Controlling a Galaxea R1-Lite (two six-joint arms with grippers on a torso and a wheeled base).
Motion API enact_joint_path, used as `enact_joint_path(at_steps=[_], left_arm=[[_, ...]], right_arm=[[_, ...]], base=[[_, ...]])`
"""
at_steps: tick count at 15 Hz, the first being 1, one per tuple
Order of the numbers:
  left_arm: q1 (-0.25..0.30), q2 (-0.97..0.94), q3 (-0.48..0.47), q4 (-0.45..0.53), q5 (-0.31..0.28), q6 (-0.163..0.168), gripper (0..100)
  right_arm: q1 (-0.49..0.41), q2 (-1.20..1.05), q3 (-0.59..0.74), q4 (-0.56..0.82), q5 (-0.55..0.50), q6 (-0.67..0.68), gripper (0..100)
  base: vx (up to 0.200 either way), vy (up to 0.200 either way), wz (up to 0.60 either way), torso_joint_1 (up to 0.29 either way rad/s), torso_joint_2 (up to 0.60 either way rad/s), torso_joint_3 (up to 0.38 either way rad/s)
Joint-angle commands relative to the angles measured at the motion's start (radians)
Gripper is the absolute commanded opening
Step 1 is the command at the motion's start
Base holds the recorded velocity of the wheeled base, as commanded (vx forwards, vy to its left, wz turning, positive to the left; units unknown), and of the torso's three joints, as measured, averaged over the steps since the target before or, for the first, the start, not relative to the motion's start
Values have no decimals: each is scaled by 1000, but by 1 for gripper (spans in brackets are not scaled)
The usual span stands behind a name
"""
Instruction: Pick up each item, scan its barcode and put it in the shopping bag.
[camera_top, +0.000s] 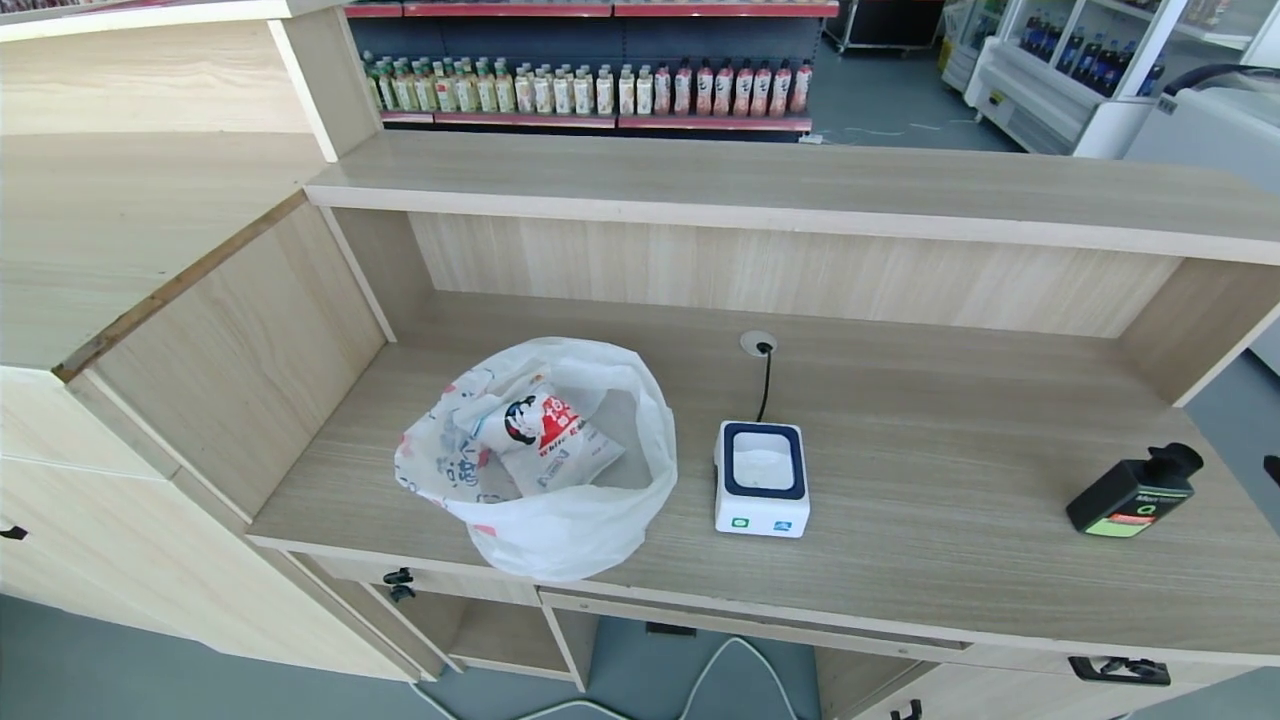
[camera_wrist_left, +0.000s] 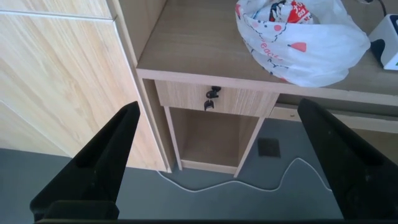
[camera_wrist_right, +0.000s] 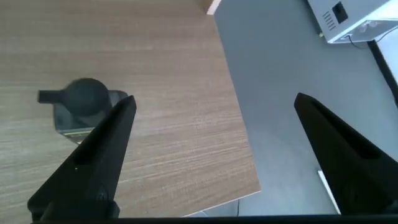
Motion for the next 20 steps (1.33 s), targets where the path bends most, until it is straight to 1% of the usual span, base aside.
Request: enact_joint_path(at_steps=[1, 3, 4, 6, 7, 8, 9, 14, 18, 20], left_arm=[[0, 0, 0, 0, 0, 0, 100], [0, 0, 0, 0, 0, 1, 100], [0, 0, 0, 0, 0, 0, 100], [0, 0, 0, -2, 0, 0, 100], [0, 0, 0, 0, 0, 0, 100], [0, 2, 0, 0, 0, 0, 100], [0, 0, 0, 0, 0, 0, 100], [0, 0, 0, -2, 0, 0, 100], [0, 0, 0, 0, 0, 0, 100], [0, 0, 0, 0, 0, 0, 100]], right_arm=[[-103, 86, 21, 26, 53, -42, 100], [-118, 55, 21, 65, 93, -43, 100], [-123, 69, 20, 59, 122, -46, 100], [-124, 133, 5, 31, 197, -95, 100], [-131, 161, -5, 23, 279, -131, 100], [-135, 175, -12, 23, 323, -152, 100], [-141, 209, -31, 23, 406, -221, 100], [-134, 273, -52, 98, 503, -347, 100], [-81, 340, -114, 103, 628, -356, 100], [-46, 360, -150, 103, 667, -356, 100]], base=[[0, 0, 0, 0, 0, 0], [0, 0, 0, 0, 0, 0], [0, 0, 0, 0, 0, 0], [0, 0, 0, 0, 0, 0], [0, 0, 0, 0, 0, 0], [0, 0, 0, 0, 0, 0], [0, 0, 0, 0, 0, 0], [0, 0, 0, 0, 0, 0], [0, 0, 0, 0, 0, 0], [0, 0, 0, 0, 0, 0]])
